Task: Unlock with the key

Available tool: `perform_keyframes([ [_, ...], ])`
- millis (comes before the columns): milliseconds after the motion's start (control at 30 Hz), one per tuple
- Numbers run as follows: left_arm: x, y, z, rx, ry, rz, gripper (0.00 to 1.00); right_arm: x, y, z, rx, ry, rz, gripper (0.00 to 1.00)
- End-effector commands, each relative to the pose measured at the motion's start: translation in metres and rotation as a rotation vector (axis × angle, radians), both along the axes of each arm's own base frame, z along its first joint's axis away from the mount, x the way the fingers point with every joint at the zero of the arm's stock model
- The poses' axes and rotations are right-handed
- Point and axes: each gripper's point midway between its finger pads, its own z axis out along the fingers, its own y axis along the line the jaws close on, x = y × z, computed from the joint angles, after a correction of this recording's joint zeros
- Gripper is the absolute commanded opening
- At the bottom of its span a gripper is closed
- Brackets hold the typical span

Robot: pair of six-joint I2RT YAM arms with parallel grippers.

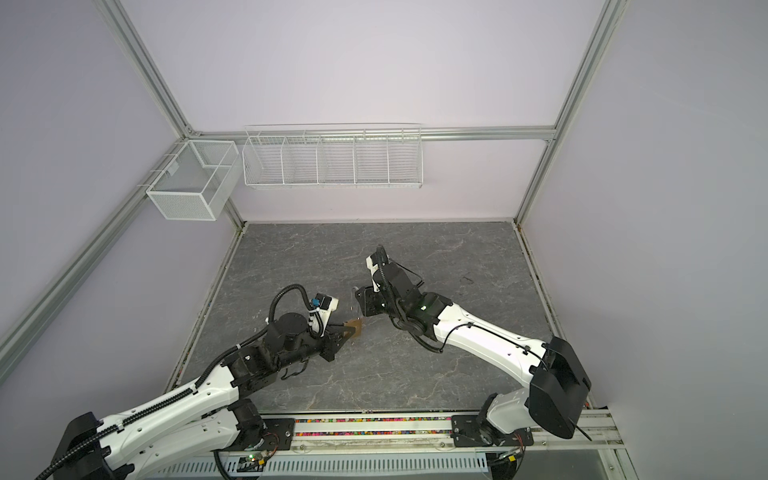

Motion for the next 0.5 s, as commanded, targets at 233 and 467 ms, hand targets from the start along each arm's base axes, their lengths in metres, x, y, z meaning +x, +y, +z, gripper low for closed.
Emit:
perform_keyframes([
  [233,-0.004,-0.014,0.032,-0.028,-0.030,-0.091,0.00,-0.020,-0.051,0.001,0.147,-0.118,-0.024,0.73],
  [467,-0.036,-0.027,0.069,-0.283,0.016,-0.315,0.00,-0.031,-0.069,0.005,0.471,-0.205,0.071,0.73],
])
